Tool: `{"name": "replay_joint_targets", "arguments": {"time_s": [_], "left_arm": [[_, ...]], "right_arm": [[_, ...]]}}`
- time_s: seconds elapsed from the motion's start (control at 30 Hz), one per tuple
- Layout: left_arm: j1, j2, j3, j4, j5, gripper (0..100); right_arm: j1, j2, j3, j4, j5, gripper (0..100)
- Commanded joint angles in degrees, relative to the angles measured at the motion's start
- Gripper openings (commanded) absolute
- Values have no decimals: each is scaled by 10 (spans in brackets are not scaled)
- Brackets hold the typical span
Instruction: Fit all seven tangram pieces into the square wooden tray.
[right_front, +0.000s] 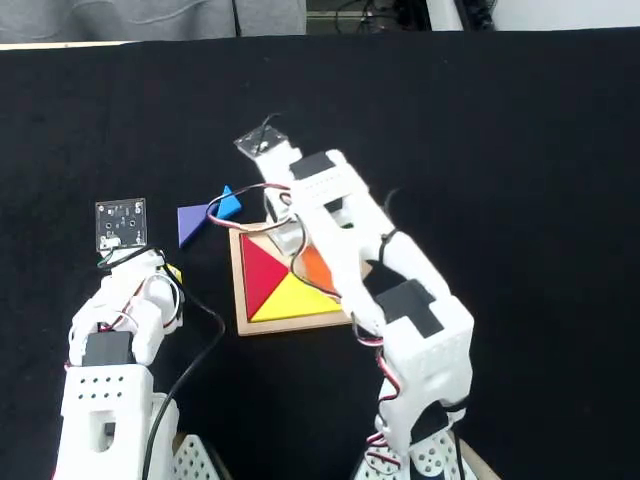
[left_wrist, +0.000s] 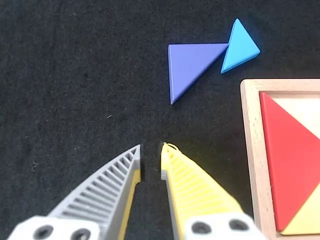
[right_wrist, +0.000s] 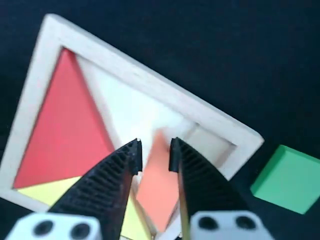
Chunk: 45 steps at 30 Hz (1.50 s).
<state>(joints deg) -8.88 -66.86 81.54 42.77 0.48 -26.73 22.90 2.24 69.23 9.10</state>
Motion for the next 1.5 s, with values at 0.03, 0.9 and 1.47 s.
{"name": "replay_joint_targets", "arguments": {"time_s": [0.03, 0.9, 1.47], "left_arm": [[-5, -6, -7, 1, -6, 80], [-4, -6, -5, 1, -6, 80], [-3, -6, -3, 0, -6, 83]], "right_arm": [[-4, -4, -6, -13, 4, 143], [84, -157, 180, -76, 55, 69], [144, -272, 191, -72, 57, 262]]}}
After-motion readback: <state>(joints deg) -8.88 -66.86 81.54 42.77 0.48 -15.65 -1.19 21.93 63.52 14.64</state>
